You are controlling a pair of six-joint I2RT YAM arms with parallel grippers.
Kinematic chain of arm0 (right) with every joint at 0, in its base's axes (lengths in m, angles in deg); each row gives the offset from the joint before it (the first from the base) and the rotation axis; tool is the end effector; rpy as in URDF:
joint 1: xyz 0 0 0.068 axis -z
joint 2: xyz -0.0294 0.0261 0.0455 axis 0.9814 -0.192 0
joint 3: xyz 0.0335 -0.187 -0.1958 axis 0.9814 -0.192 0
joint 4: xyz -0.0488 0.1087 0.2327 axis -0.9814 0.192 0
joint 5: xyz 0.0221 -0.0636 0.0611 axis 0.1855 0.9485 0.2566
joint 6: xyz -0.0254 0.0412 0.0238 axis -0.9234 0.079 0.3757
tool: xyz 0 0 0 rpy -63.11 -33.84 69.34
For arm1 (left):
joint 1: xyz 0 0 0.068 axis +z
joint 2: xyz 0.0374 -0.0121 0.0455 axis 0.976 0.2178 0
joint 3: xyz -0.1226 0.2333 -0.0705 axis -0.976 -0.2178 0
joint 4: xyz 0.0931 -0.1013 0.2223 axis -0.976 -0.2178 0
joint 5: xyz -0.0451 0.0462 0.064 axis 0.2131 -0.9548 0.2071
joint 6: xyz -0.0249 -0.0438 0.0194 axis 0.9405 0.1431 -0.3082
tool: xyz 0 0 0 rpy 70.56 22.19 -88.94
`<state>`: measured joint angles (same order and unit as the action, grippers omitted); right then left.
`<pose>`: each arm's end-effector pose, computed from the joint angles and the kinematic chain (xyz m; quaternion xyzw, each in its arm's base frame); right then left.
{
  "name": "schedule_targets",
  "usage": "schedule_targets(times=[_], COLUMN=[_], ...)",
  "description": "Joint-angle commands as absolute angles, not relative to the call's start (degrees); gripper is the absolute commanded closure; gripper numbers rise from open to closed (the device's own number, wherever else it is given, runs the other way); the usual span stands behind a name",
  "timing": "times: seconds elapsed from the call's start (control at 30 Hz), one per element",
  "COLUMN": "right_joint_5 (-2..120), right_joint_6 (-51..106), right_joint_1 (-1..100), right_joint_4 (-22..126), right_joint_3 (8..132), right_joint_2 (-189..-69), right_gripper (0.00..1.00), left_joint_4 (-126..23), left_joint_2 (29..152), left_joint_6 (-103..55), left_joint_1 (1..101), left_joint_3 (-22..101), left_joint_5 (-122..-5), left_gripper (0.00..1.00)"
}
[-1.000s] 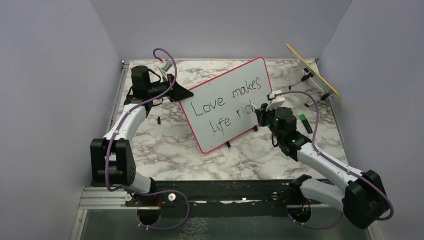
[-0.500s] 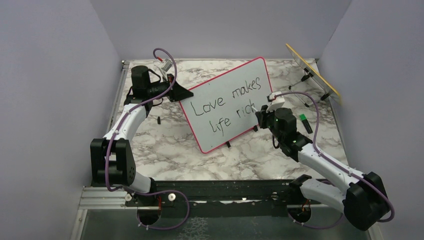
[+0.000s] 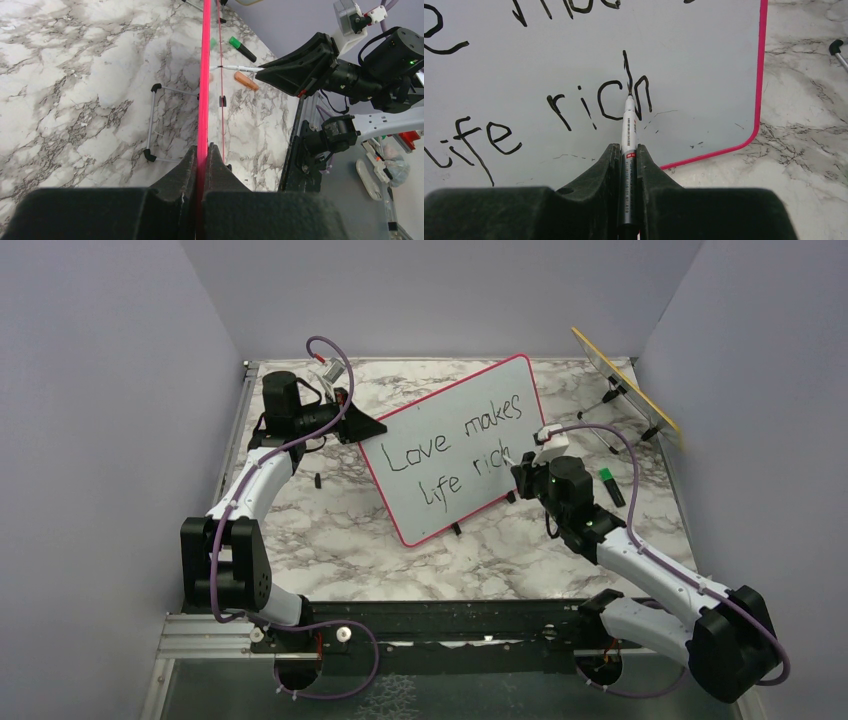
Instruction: Write a sentence on the whiteboard
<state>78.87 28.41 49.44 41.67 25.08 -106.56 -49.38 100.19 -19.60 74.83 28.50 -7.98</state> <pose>0.2044 0.1072 0.2432 -0.0946 0.8029 0.1065 0.5789 0.3271 -0.0469 0.3036 0.2206 0.7239 -0.5049 0.4152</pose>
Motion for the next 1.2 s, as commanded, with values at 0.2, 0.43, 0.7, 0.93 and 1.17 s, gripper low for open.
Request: schedule_targets(times=[0.2,0.43,0.7,0.93,1.17], right_joint_5=[83.77,85.68,83.43,82.39,80.96], right_joint_6=[28.9,31.16,32.33,32.09,31.85], right_joint_1=[49.84,51.42,52.47,53.17,53.49], right_joint_4=[42.71,43.0,39.73,36.06,34.29], right_joint_3=[24.39,22.78,20.97,21.26,21.61], right_joint_2=[-103.01,-102.42,-103.56,-105.67,-108.23], right_gripper=[0.99,0.99,0.99,0.99,0.99], left_joint_4=[-53.83,-53.78,-53.83,-53.83,-53.83], left_joint_2=[102.0,101.88,101.88,101.99,101.97], left_joint_6=[-24.01,-24.01,-24.0,-23.99,-23.98], left_joint_1=[74.78,74.8,74.85,74.78,74.81], left_joint_3=[27.21,27.21,27.13,27.12,27.13], left_joint_5=[-12.4,-12.37,-12.39,-12.35,-12.38], left_gripper=[1.0,1.0,1.0,1.0,1.0])
